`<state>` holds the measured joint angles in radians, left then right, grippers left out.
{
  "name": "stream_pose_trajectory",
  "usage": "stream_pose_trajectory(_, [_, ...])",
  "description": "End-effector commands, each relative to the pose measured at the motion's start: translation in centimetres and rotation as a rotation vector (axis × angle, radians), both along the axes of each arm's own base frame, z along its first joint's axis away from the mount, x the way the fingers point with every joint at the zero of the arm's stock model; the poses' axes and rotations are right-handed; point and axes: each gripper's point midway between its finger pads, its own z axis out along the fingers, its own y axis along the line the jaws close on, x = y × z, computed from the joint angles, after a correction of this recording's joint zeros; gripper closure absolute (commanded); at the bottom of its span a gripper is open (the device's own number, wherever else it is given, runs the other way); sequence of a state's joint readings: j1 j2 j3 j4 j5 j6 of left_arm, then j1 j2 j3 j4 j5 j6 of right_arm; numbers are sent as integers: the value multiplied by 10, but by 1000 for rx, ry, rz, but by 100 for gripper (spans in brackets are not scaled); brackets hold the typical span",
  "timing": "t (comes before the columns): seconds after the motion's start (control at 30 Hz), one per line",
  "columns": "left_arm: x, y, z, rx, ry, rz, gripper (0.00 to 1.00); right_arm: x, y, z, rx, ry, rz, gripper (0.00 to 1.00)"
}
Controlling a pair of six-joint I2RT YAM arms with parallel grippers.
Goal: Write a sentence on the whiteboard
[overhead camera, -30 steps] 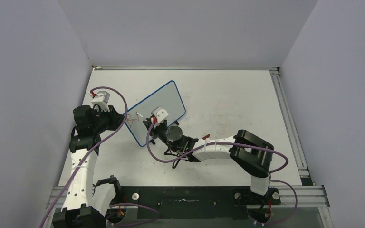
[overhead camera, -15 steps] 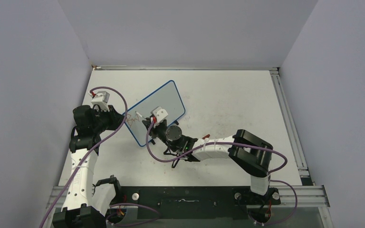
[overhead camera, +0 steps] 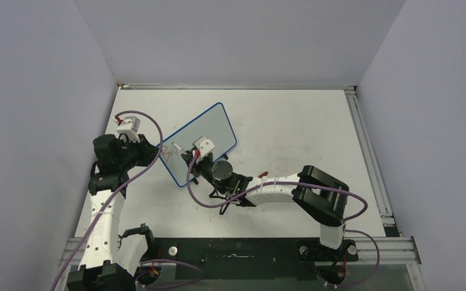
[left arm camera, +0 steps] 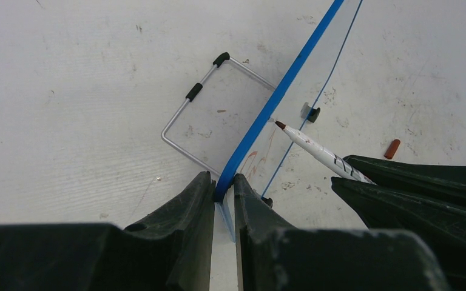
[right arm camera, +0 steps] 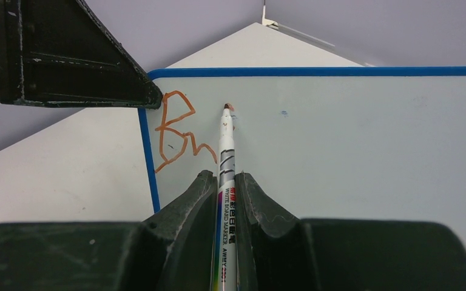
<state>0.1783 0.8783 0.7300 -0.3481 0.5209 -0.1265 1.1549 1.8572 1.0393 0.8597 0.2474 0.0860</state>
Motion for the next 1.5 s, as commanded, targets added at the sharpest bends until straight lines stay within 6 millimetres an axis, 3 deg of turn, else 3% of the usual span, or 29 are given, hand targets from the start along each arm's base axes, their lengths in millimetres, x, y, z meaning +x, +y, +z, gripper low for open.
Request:
stream_pose_trajectory(0.0, [-3, 1, 0, 5, 9, 5, 100, -13, -5, 47, 99, -54, 28, 95])
stream_pose_trajectory(0.17, [-3, 1, -1, 7, 11, 8, 100, -16, -16, 50, 103, -53, 17, 95])
stream_pose_trajectory(0.73, [-3, 1, -1, 7, 11, 10, 100, -2, -21, 7, 34, -1, -25, 95])
stream_pose_trajectory(1.23, [-2, 1, -1, 7, 12, 8, 100, 12, -14, -5, 18, 12, -27, 95])
stream_pose_trajectory(1.47, [-1, 2, -1, 8, 13, 9, 100, 14, -11, 0, 24, -9, -23, 95])
